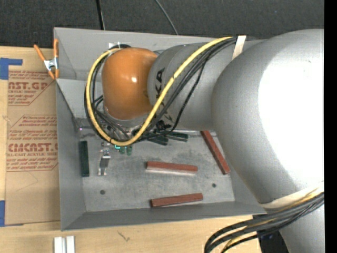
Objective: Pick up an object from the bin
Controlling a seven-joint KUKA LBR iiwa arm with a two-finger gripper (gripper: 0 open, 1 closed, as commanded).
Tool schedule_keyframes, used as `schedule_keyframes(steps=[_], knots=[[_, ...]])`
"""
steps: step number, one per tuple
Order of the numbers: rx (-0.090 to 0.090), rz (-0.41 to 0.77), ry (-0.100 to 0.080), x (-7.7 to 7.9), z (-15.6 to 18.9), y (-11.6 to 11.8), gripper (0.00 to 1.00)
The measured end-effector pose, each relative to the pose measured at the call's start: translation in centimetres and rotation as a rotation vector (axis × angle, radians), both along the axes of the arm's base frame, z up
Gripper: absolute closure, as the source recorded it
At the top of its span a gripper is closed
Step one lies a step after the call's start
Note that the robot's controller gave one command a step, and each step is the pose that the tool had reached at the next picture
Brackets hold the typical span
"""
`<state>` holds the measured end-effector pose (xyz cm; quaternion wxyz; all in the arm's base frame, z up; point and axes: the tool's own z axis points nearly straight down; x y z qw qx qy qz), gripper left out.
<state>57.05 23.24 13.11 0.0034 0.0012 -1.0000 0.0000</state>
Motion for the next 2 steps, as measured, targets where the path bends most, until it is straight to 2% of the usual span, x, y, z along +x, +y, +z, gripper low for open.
schedule_keyframes(steps=[1,2], knots=[[0.001,-0.002,-0.007,0.2,0.5,-0.1,0.0],[0.001,-0.047,-0.007,0.3,0.4,-8.5,0.0]])
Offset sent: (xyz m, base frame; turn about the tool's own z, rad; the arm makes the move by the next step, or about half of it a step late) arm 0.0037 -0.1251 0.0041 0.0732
